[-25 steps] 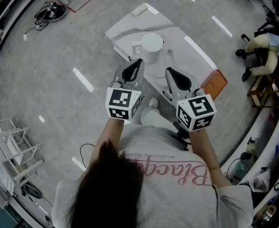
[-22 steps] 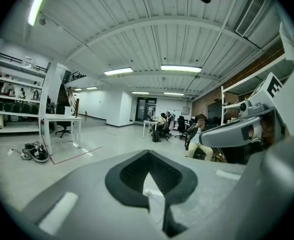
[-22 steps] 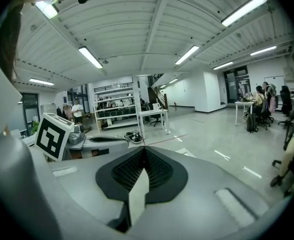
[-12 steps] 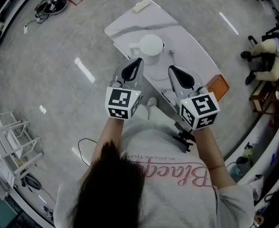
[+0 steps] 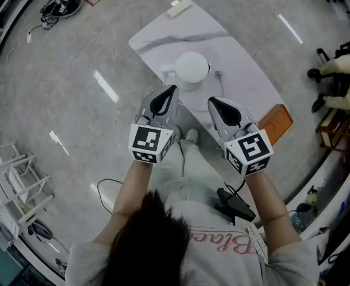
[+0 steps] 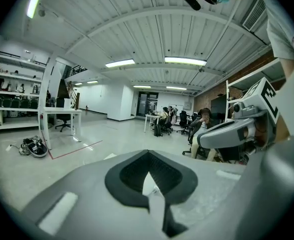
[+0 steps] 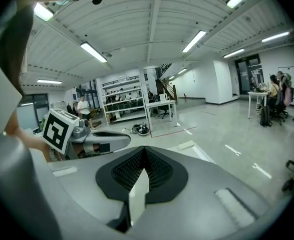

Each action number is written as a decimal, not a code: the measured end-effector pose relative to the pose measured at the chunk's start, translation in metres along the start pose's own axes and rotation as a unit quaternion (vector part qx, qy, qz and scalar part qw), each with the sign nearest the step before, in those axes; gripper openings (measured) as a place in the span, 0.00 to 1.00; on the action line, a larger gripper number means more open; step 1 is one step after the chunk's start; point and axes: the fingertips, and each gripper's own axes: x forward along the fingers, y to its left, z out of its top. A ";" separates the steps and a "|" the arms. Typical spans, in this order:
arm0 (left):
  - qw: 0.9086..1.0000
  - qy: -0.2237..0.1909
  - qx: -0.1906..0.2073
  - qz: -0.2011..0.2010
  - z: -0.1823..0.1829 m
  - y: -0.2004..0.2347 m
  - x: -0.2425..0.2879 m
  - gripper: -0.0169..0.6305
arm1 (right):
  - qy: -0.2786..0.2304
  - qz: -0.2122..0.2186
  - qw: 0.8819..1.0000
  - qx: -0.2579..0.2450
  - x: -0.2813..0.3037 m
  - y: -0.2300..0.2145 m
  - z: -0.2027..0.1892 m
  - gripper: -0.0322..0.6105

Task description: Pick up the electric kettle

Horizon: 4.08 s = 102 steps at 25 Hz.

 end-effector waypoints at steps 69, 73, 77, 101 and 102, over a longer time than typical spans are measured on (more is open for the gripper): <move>0.984 -0.065 0.090 0.140 -0.195 0.161 0.193 0.03 | 0.007 -0.171 0.983 0.070 0.183 -0.168 -0.204 0.08; 0.982 -0.060 0.076 0.160 -0.196 0.165 0.193 0.03 | 0.017 -0.165 0.984 0.072 0.183 -0.167 -0.202 0.08; 0.981 -0.057 0.065 0.173 -0.193 0.170 0.195 0.03 | 0.019 -0.163 0.984 0.067 0.182 -0.169 -0.198 0.08; 0.977 -0.095 0.052 0.183 -0.071 0.163 0.130 0.03 | -0.016 -0.171 0.982 0.080 0.123 -0.124 -0.109 0.08; 0.977 -0.096 0.052 0.183 -0.061 0.162 0.125 0.03 | -0.020 -0.168 0.982 0.082 0.120 -0.120 -0.100 0.08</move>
